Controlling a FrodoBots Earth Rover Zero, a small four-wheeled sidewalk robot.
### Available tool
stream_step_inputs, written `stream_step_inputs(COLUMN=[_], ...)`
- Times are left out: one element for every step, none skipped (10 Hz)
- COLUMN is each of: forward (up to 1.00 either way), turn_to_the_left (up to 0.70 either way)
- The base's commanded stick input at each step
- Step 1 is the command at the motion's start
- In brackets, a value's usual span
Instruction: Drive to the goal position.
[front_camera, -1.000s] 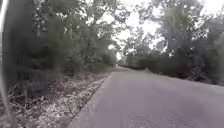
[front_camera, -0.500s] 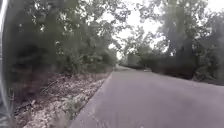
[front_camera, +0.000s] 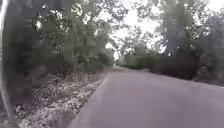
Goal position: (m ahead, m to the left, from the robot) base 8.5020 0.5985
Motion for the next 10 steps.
stream_step_inputs(forward=[0.70, 0.70, 0.70, 0.70, 0.70, 0.70, 0.70, 0.70, 0.70, 0.70], turn_to_the_left=[0.01, 0.01, 0.01, 0.01, 0.01, 0.01, 0.01, 0.01, 0.01, 0.01])
